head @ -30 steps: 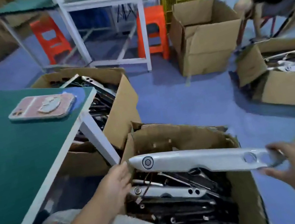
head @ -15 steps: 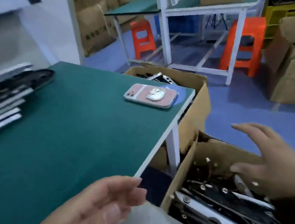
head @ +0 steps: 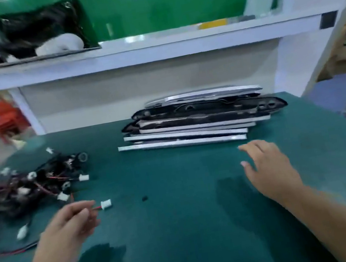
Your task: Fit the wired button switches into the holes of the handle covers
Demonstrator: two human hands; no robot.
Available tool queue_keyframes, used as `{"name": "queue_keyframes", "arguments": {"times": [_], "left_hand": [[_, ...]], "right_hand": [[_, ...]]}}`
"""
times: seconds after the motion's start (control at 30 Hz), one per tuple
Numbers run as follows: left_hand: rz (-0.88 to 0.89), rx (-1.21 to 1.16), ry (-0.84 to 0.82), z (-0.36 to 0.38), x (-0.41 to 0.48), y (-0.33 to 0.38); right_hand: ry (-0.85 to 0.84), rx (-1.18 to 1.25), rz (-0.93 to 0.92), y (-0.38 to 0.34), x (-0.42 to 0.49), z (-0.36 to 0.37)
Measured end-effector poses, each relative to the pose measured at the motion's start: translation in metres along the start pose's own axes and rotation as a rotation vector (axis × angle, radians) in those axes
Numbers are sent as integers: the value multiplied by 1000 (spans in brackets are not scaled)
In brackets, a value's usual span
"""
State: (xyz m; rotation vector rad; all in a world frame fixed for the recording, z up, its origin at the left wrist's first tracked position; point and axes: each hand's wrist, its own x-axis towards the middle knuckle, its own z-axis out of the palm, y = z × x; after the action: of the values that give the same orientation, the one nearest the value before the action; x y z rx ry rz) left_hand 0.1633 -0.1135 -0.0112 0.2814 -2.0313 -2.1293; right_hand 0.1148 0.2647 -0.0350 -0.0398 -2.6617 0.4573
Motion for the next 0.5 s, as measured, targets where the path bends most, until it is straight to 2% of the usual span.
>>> {"name": "queue_keyframes", "arguments": {"times": [0.1, 0.3, 0.5], "left_hand": [[-13, 47, 47, -1, 8, -10], [35, 363, 37, 14, 0, -7], [42, 380, 53, 15, -6, 0]], "right_hand": [[58, -121, 45, -15, 45, 36], [-62, -176, 122, -19, 103, 72], [-103, -208, 108, -19, 111, 67]]}}
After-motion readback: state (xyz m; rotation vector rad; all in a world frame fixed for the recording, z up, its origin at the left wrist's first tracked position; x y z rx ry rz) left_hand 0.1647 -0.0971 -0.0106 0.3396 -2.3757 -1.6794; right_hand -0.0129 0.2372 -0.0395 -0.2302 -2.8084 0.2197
